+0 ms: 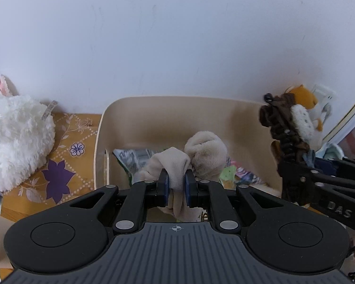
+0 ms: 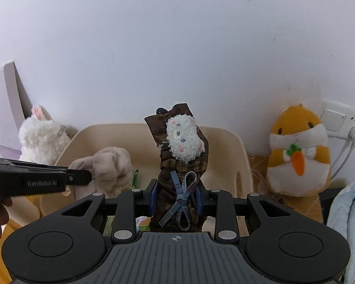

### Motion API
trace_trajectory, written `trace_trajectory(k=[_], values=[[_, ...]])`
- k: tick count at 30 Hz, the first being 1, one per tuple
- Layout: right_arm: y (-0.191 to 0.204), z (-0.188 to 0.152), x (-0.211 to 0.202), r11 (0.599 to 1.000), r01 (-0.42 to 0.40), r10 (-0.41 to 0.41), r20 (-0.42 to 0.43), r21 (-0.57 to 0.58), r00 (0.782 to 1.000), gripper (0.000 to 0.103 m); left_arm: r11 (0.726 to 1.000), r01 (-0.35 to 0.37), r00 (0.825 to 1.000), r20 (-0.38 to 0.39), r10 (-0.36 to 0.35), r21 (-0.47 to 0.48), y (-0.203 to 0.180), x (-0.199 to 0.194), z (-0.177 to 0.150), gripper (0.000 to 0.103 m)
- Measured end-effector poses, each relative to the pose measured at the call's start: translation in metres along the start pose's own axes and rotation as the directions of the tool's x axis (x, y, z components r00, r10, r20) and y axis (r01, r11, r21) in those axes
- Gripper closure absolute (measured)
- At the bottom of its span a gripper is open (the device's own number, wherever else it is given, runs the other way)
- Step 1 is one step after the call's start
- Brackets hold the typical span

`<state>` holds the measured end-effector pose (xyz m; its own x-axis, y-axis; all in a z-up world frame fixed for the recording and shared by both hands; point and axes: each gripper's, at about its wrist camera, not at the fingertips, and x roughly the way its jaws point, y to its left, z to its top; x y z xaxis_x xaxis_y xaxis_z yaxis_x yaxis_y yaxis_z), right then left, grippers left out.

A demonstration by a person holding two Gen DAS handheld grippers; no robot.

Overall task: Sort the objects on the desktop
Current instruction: 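Carry both items to the basket and open both tools to drop them, then grasp the brown hair clip with the left tool while the right grasps the orange box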

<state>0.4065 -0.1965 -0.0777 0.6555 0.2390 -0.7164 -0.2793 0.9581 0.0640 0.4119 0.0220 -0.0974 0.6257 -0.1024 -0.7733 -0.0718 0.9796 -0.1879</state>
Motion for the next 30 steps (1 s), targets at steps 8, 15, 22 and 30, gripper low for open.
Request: trace_trajectory(k=[8,15,22,30], values=[[0.009,-0.017,0.03,0.999,0.036,-0.038,-0.069,-0.026,0.997,0.073,0.997,0.002,1.0,-0.01,-0.001,0.078,-0.001,-0.008,-0.013,0.034],[0.013,-0.028,0.016,0.994,0.087,-0.088,-0.024,-0.062,0.996,0.028,0.997,0.033,0.999,-0.012,-0.032,0.071,0.01,-0.032,-0.023,0.023],[0.014,-0.039,-0.028,0.992,0.08,-0.075,0.052,-0.101,0.996,0.007,0.992,0.056,0.998,0.014,-0.057,0.11,0.023,-0.07,-0.037,0.021],[0.013,-0.081,-0.066,0.991,0.081,-0.077,0.043,-0.11,0.996,0.0,0.988,0.065,0.995,-0.087,-0.053,0.142,0.041,-0.073,-0.076,0.02]])
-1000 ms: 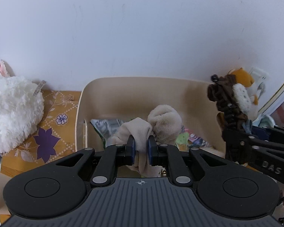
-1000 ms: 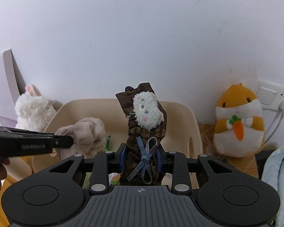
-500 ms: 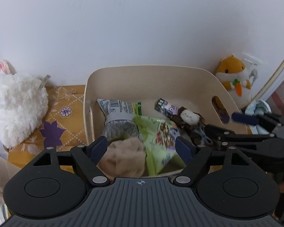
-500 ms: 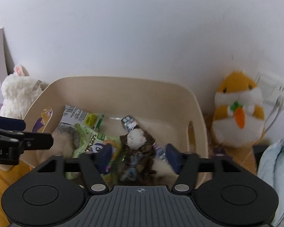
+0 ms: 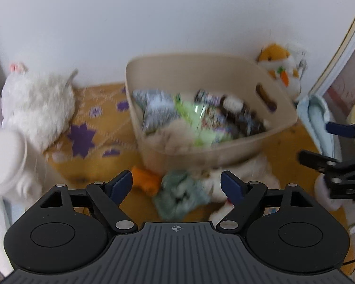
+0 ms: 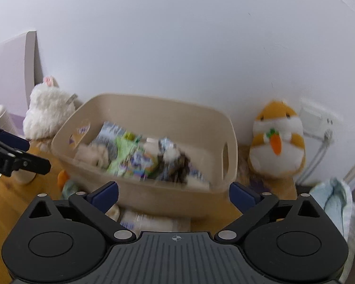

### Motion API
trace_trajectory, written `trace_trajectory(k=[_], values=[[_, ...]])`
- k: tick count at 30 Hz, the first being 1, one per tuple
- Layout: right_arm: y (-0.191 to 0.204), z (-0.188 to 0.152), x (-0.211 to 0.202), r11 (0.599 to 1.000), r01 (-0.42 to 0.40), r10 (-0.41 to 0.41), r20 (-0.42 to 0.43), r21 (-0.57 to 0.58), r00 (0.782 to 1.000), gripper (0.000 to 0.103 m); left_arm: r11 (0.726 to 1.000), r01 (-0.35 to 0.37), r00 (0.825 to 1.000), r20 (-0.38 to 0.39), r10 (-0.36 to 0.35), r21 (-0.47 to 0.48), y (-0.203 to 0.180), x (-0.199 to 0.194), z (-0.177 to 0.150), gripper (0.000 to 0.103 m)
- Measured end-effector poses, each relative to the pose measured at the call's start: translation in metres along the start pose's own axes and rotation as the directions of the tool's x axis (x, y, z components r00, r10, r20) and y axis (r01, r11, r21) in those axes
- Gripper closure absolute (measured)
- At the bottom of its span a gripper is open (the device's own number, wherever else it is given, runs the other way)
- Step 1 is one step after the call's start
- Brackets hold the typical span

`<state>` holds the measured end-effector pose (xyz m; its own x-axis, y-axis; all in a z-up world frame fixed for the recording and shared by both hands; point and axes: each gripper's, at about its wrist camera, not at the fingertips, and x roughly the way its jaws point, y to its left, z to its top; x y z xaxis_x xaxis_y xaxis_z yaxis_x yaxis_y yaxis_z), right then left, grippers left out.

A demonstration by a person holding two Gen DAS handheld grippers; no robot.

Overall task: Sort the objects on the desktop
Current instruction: 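Grasp the brown hair clip with the left tool while the right grasps the orange box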

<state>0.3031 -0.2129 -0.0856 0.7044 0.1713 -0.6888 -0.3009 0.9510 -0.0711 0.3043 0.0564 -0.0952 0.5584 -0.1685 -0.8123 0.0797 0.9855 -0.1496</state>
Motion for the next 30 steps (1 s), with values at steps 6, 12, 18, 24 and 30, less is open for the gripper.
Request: trace_trajectory(k=[6,12,18,24,30], values=[[0.003,-0.052,-0.016,0.999,-0.018,0.02,-0.079,0.034,0.997,0.0,1.0,-0.007,0.996,-0.084,0.009,0.029,0.004,0.015,-0.036,0.02],[0.003,-0.09,-0.026,0.991,-0.01,0.03,-0.148,0.135,0.988,0.0,0.997,-0.015,0.991,-0.135,0.025,0.076,0.0,0.028,-0.066,0.02],[0.017,-0.1,-0.024,0.98,-0.026,0.059,-0.166,0.196,0.984,0.001,0.982,-0.041,0.987,-0.147,0.069,0.187,-0.006,0.04,-0.076,0.02],[0.043,-0.1,-0.009,0.98,-0.009,0.052,-0.212,0.198,0.976,0.009,0.981,-0.058,0.982,-0.166,0.088,0.183,0.0,0.057,-0.076,0.02],[0.059,-0.105,0.01,0.985,0.036,0.013,-0.28,0.17,0.96,0.013,0.981,-0.053,0.979,-0.182,0.087,0.184,0.001,0.07,-0.077,0.02]])
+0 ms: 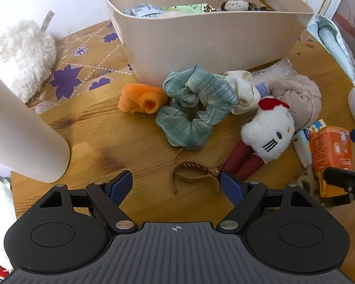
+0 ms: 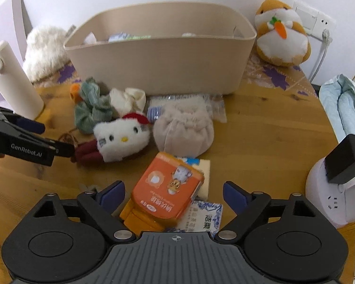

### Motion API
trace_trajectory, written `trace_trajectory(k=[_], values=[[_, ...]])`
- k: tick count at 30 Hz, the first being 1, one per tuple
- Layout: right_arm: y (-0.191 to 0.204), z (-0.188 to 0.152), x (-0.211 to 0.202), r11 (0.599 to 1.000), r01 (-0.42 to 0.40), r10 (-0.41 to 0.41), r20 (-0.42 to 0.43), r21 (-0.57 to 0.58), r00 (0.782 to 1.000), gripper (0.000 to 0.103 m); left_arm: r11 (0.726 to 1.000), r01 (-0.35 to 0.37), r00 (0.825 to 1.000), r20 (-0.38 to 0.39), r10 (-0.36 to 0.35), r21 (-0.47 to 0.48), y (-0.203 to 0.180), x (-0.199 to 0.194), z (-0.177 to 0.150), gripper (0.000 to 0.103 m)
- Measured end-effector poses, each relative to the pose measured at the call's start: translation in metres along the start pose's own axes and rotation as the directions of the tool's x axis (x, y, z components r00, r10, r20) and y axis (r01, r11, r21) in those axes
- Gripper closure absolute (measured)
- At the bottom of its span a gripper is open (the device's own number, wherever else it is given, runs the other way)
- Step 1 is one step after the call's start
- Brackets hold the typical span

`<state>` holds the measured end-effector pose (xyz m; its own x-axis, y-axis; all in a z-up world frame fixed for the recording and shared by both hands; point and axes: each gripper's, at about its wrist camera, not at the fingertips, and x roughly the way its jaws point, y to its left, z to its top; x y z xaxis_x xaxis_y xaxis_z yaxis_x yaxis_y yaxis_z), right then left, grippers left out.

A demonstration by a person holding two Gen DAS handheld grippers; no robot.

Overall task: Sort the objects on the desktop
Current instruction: 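Grasp the brown hair clip with the left tool while the right grasps the orange box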

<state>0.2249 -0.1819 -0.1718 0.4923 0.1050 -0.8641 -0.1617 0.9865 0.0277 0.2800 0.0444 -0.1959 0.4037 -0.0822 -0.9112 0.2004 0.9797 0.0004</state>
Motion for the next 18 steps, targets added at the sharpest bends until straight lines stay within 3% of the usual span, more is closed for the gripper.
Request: trace_trajectory(k=[4,12,15,18], values=[[0.005,0.001,0.007,1.0,0.021,-0.021,-0.017,-0.014,1.0,0.016,1.0,-0.009,1.0,-0.005,0.009,0.001,-0.001,0.008,0.003,0.02],[0.004,0.004,0.014,1.0,-0.003,0.003,-0.042,0.009,0.999,0.033,1.0,-0.01,1.0,-0.023,0.01,0.02,-0.007,0.019,0.003,0.021],[0.003,0.004,0.015,1.0,-0.009,0.009,-0.042,0.011,0.999,0.041,1.0,0.0,1.0,-0.006,0.0,0.024,-0.009,0.019,0.004,0.027],[0.002,0.002,0.016,1.0,-0.006,0.006,-0.04,0.017,0.999,0.045,0.999,0.008,1.0,0.012,-0.008,0.038,-0.012,0.016,0.004,0.04]])
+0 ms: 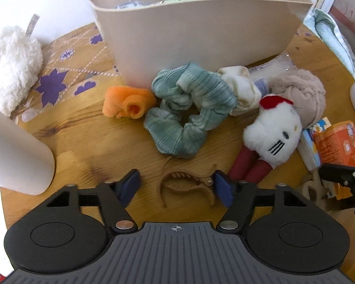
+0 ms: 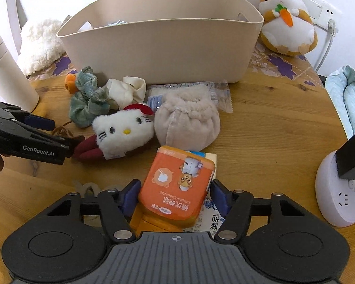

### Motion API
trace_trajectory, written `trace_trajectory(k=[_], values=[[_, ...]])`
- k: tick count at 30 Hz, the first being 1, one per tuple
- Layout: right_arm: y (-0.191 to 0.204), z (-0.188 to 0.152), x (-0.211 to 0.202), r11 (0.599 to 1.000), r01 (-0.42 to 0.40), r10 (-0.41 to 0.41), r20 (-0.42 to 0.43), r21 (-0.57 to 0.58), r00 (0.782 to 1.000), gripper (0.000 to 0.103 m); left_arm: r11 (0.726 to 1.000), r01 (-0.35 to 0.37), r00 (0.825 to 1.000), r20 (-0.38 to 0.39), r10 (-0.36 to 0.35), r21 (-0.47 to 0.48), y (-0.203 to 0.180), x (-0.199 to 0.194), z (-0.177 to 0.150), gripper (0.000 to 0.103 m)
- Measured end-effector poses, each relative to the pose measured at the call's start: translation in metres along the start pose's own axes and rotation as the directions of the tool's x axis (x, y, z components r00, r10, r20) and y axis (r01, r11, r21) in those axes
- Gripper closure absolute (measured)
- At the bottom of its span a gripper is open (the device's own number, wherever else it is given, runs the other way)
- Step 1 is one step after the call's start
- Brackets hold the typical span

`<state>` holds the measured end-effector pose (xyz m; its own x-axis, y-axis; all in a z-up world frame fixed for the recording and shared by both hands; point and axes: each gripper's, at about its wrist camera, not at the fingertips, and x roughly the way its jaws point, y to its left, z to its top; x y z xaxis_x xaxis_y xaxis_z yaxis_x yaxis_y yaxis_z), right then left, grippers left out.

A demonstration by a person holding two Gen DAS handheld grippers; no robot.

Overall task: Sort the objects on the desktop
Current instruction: 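Grasp the brown hair clip with the left tool while the right grasps the orange box, then lift the hair clip and orange box over the basket and open both tools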

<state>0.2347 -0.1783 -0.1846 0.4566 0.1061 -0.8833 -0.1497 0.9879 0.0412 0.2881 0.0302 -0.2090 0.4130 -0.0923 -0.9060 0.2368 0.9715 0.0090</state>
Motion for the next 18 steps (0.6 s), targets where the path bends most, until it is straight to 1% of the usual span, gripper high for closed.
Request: trace_trajectory(k=[2,3,7,13,18], values=[[-0.002,-0.001,0.0,1.0,0.002,-0.002,0.005,0.009,1.0,0.047,1.0,0.009,1.0,0.005,-0.009,0.015,-0.003,-0.002,0.0,0.053],[-0.003,-0.001,0.0,1.0,0.003,-0.003,0.007,0.013,1.0,0.049,1.0,0.013,1.0,0.005,-0.014,0.022,-0.004,-0.002,0.0,0.054],[-0.007,-0.001,-0.001,1.0,-0.006,0.005,0.012,0.027,1.0,0.051,0.999,0.028,1.0,-0.007,-0.028,0.028,-0.006,-0.003,-0.002,0.054],[-0.014,-0.004,-0.004,0.998,-0.026,0.026,0.006,0.05,1.0,0.051,0.997,0.069,0.997,-0.014,-0.07,-0.047,0.0,-0.01,-0.007,0.054],[-0.023,-0.005,-0.013,0.997,-0.047,0.047,0.01,0.062,0.999,0.051,0.997,0.068,0.998,0.008,-0.068,-0.031,-0.001,-0.025,-0.008,0.054]])
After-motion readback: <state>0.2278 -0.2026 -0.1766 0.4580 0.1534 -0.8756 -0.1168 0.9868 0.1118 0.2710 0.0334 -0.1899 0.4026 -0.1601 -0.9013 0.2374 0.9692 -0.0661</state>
